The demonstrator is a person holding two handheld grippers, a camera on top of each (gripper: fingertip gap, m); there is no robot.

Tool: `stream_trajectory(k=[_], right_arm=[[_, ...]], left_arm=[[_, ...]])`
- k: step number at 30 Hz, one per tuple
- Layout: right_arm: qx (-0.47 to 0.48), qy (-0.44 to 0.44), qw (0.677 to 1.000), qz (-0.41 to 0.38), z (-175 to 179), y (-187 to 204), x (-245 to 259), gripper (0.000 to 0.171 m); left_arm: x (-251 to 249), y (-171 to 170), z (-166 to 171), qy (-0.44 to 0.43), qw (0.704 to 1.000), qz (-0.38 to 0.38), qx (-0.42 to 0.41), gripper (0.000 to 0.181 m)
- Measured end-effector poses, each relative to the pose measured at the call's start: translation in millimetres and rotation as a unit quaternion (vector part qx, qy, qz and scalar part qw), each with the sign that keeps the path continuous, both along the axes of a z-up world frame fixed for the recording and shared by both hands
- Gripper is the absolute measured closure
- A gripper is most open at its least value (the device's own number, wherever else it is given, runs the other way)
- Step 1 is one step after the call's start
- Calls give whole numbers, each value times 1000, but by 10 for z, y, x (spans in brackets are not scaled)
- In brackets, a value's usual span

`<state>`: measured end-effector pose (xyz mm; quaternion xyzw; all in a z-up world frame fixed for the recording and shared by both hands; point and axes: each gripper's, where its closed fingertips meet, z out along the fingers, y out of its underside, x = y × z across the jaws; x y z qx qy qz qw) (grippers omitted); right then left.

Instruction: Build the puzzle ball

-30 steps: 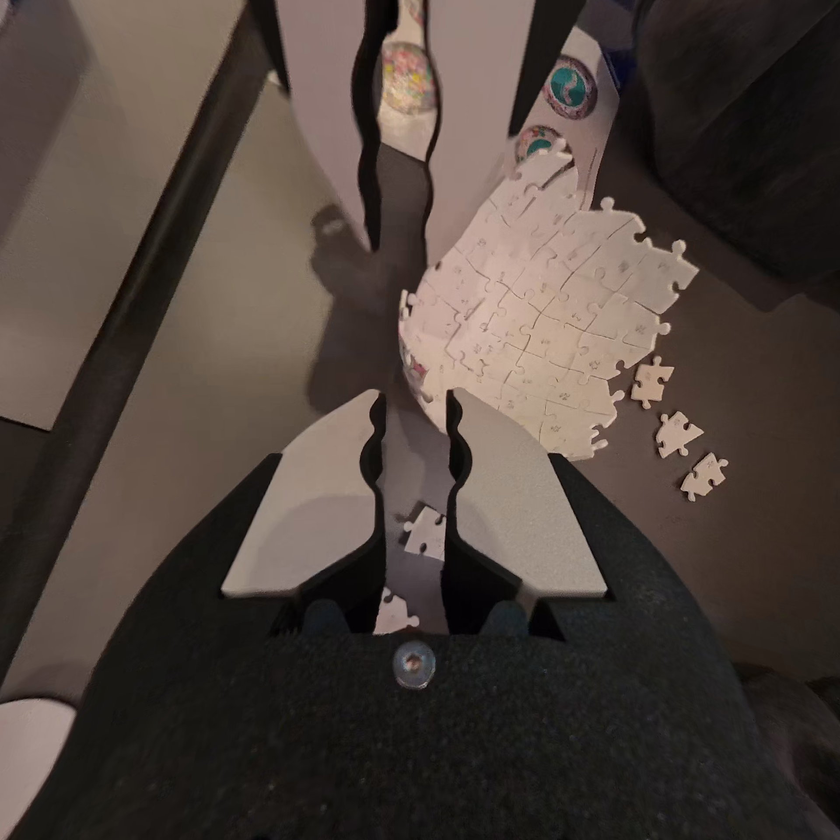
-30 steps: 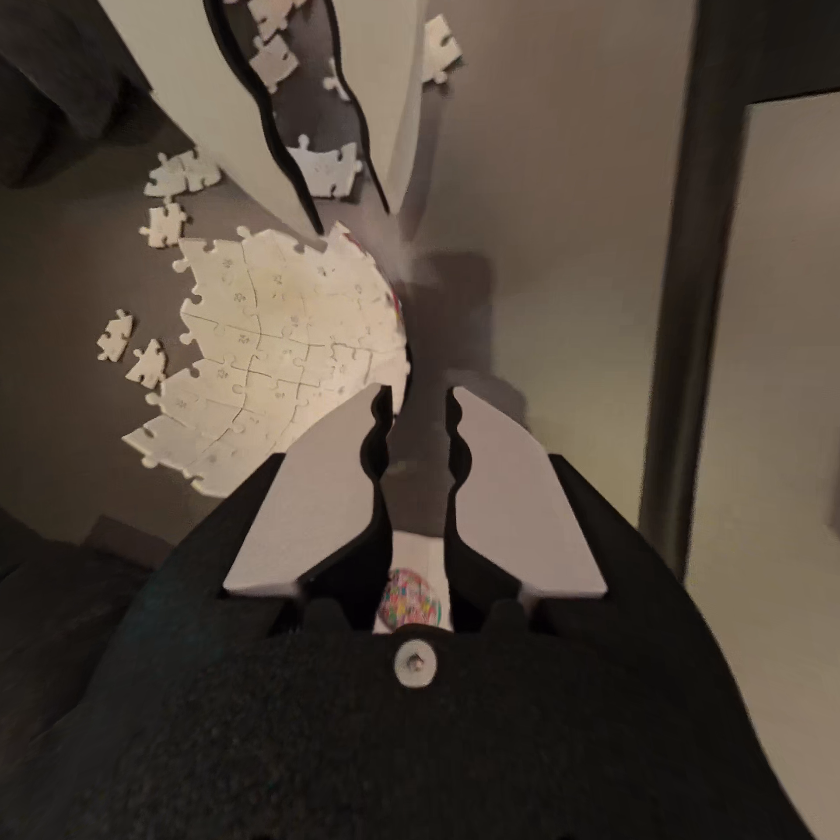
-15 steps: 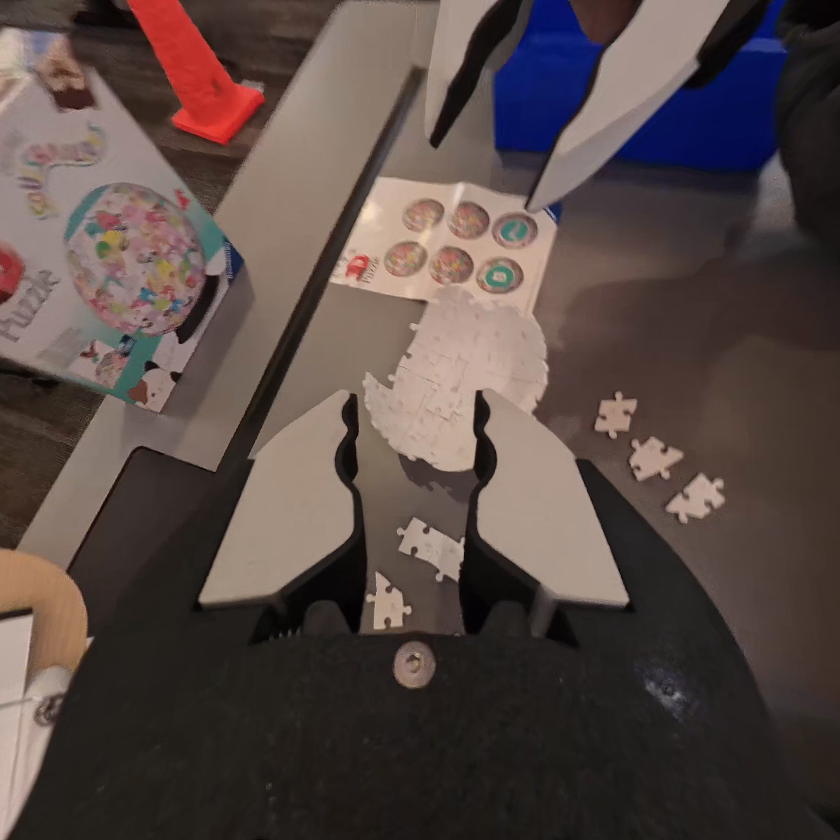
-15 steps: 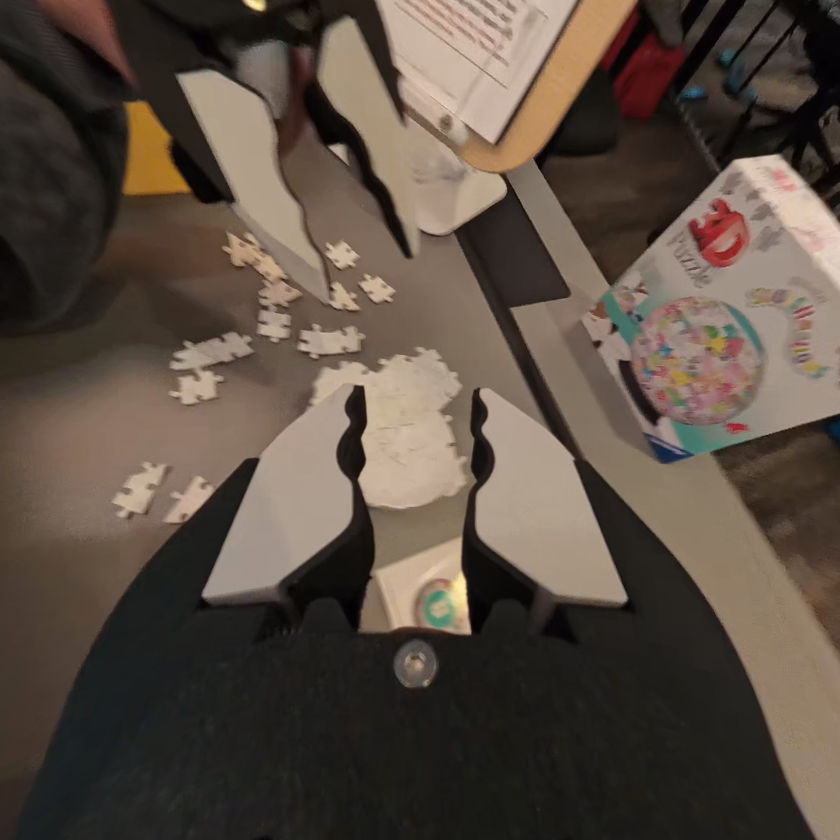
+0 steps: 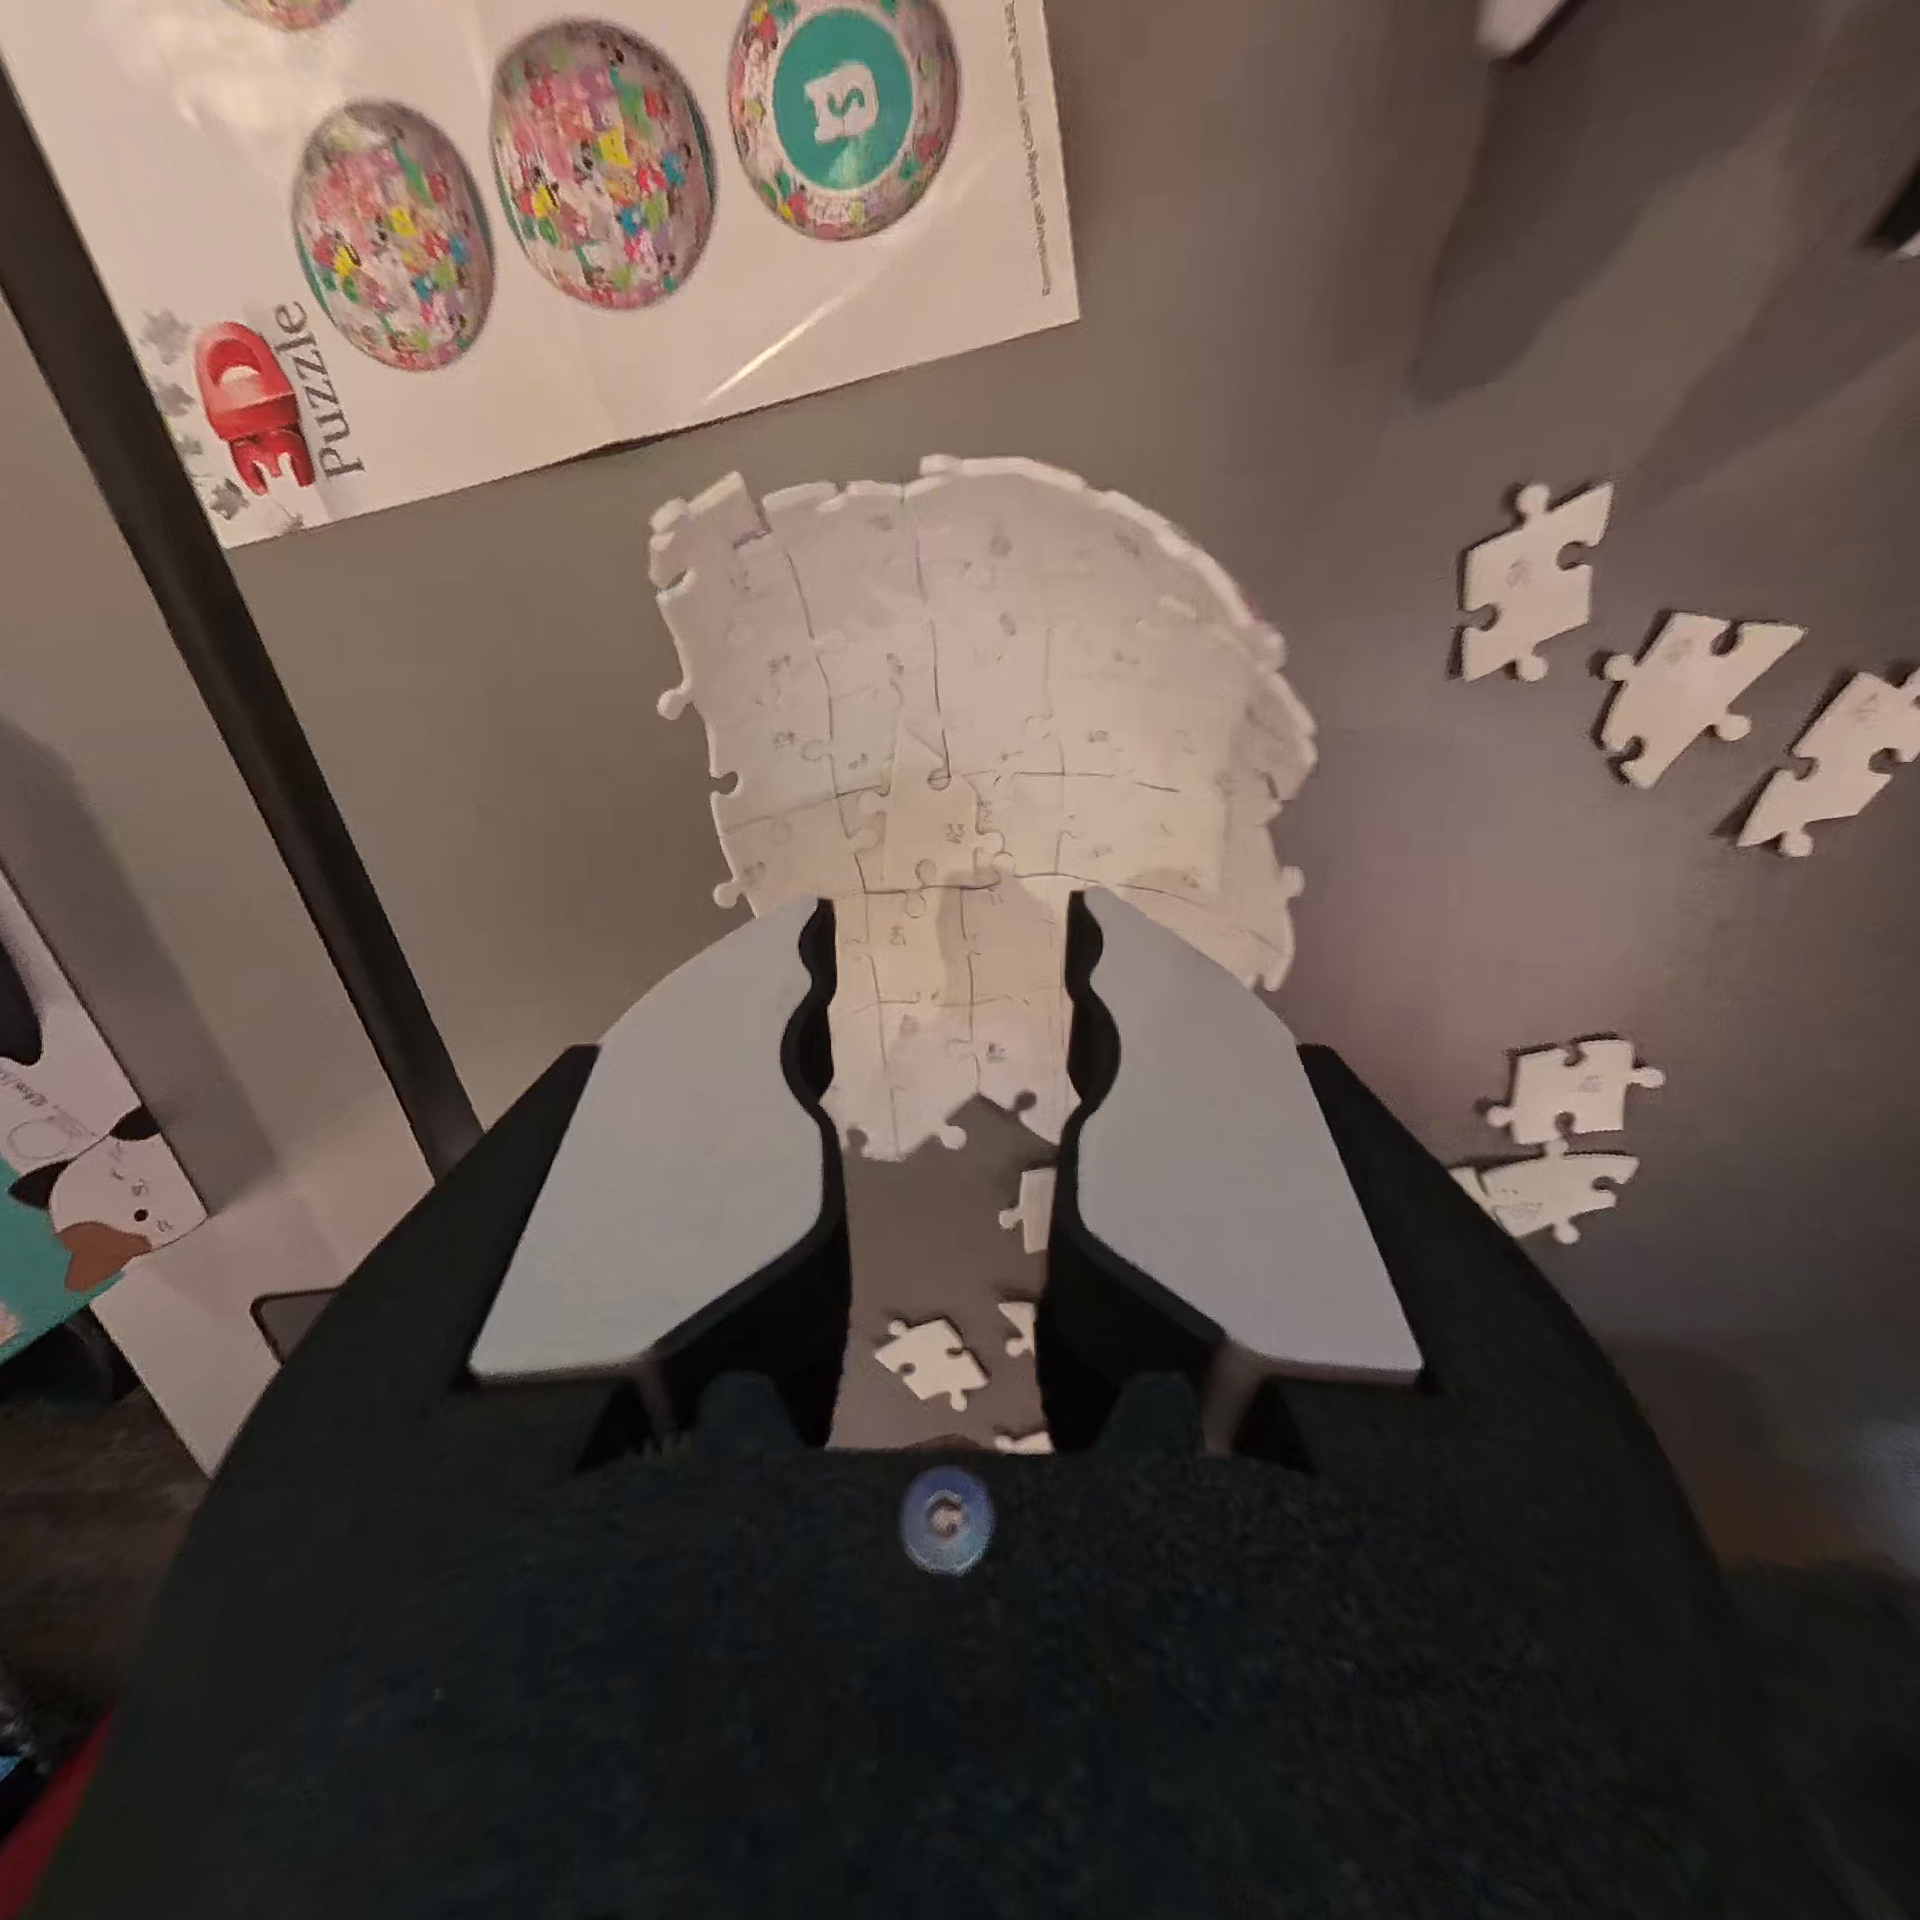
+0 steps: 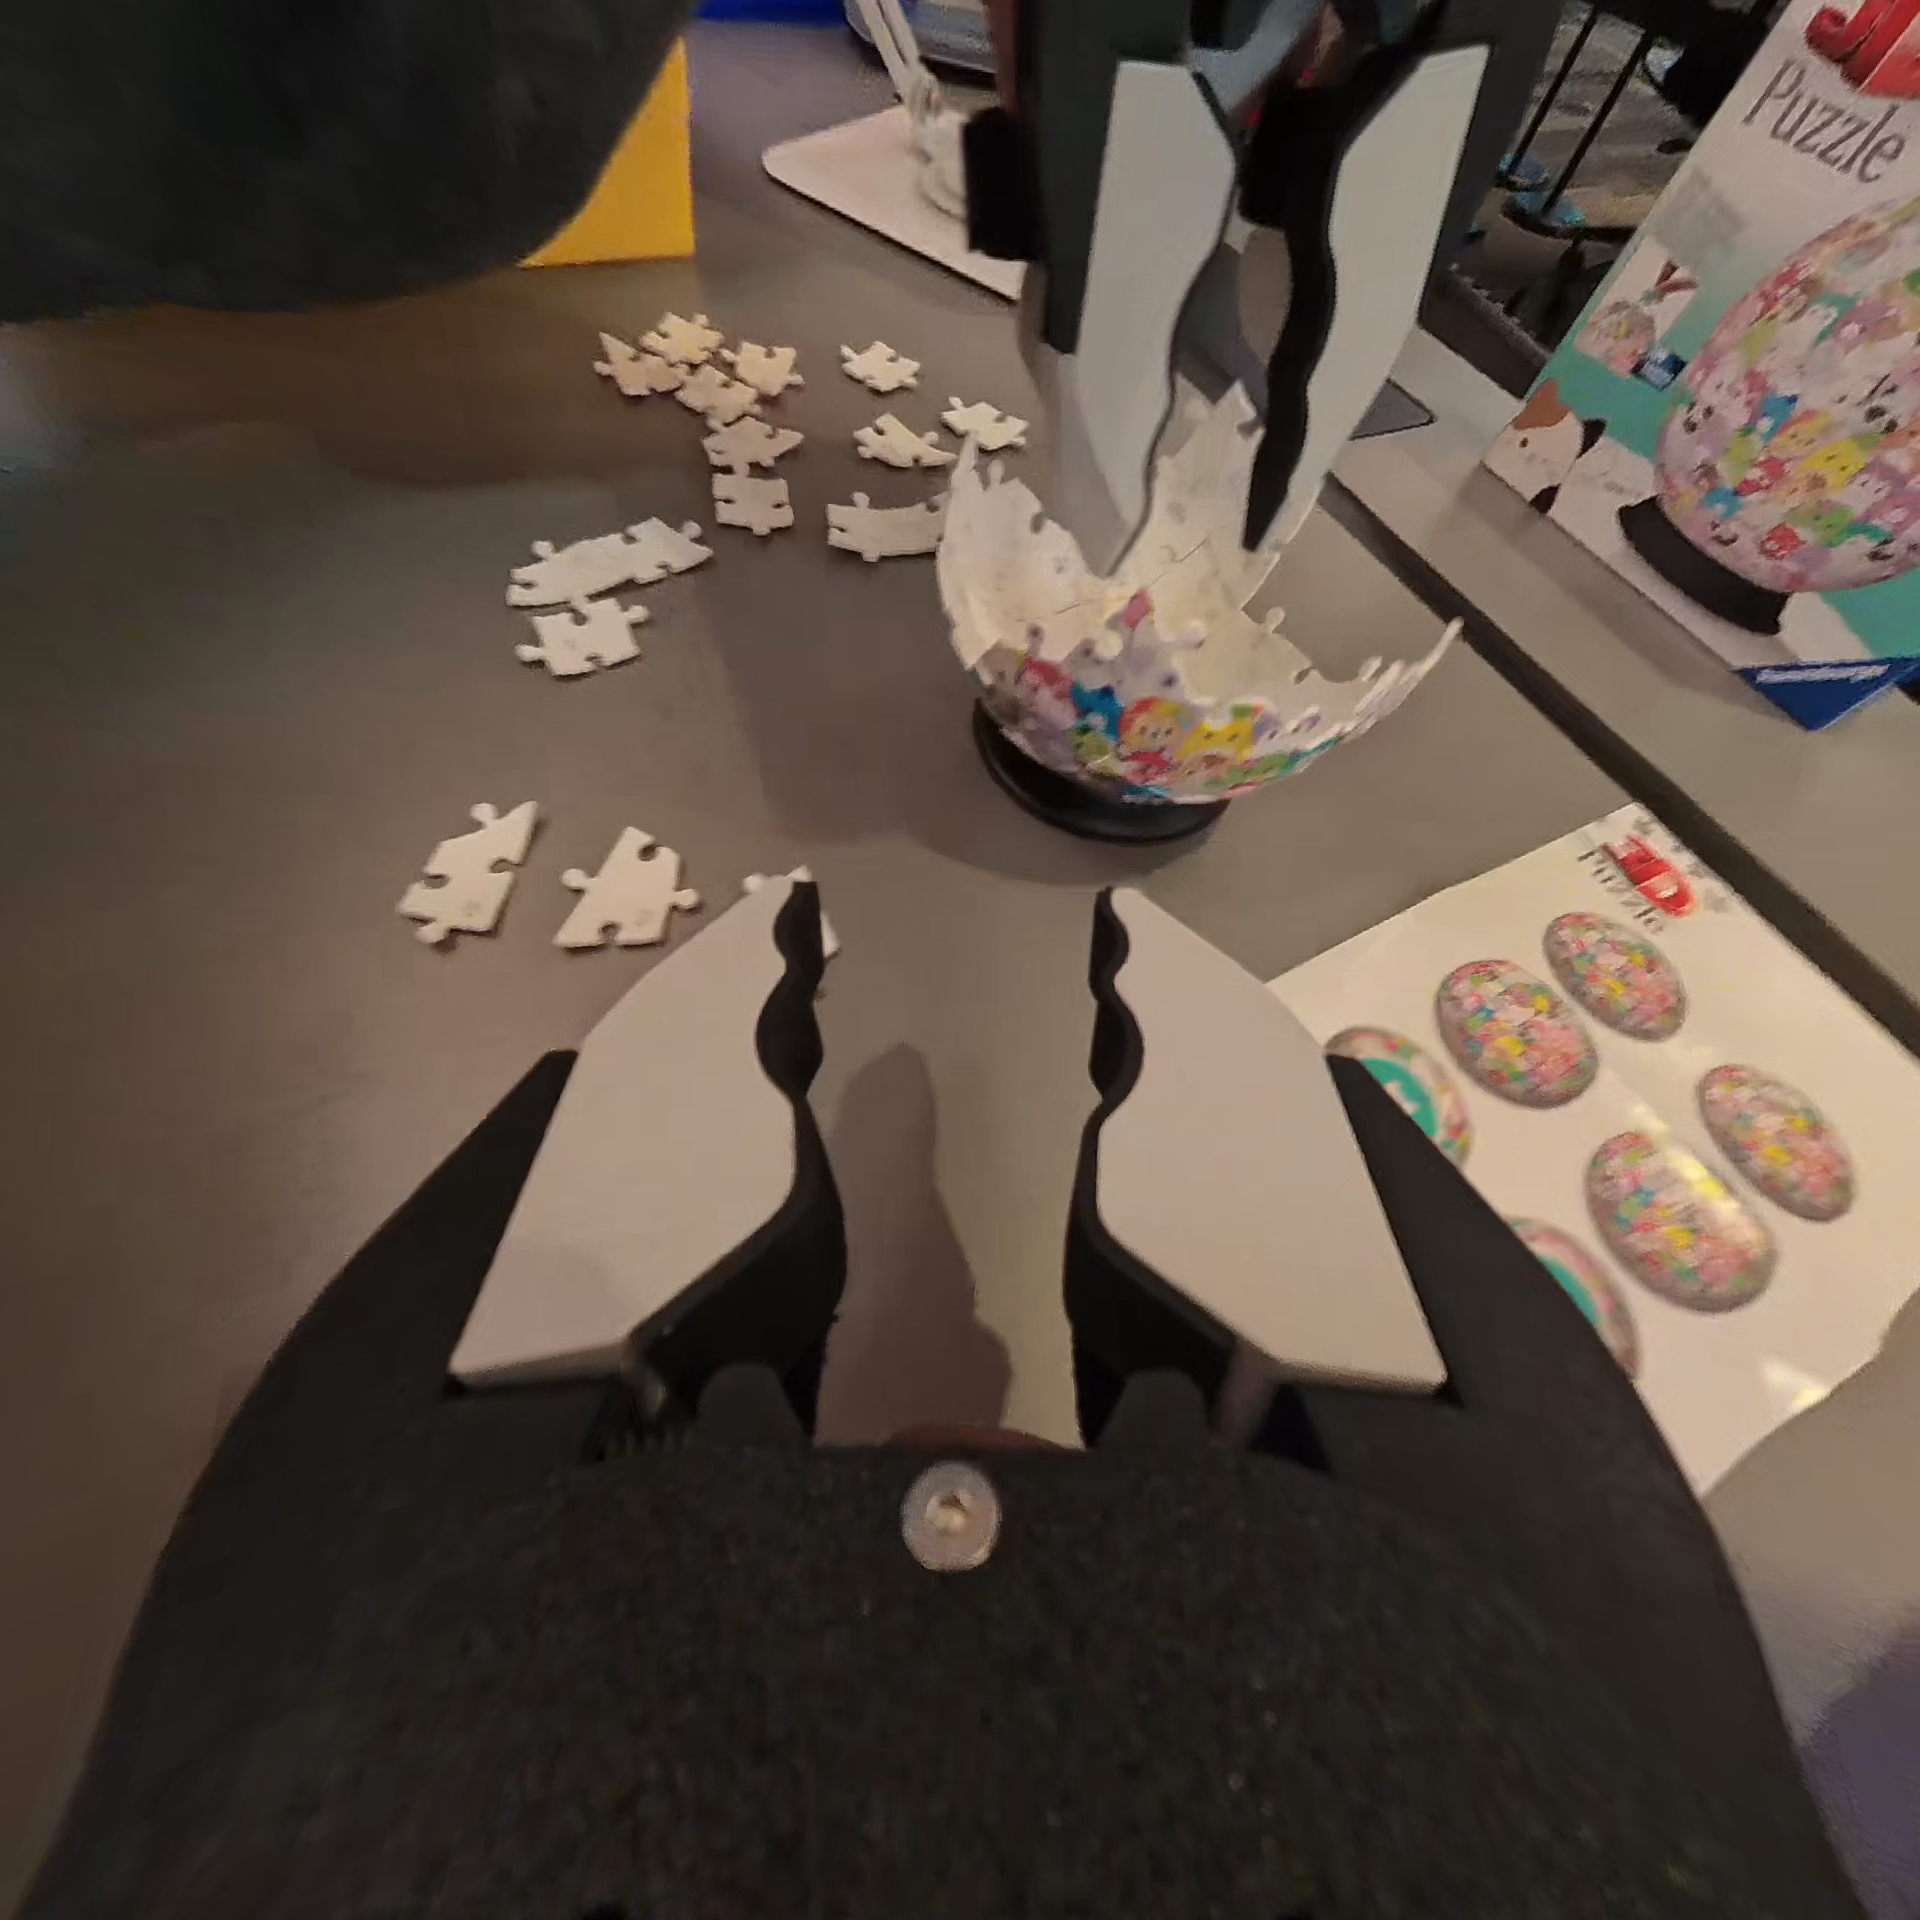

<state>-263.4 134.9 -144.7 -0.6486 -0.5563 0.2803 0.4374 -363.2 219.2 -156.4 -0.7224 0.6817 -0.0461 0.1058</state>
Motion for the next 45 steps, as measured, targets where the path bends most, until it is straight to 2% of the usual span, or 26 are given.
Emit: stream_trajectory(k=[8,14,20,45], right_arm=[[-73,53,996,26,-84,-396,166,121],[-115,74,990,42,-65,-408,199,120],[-127,63,989,48,-130,-402,242,121],[-142,63,985,72,-113,-490,219,123]], left_arm=[[119,57,-196,-2,1000,-21,23,148],[171,42,-380,35,999,-25,-2,142],[136,84,-504,62,998,-31,-11,143],[74,56,-569,71,996,-47,-5,162]])
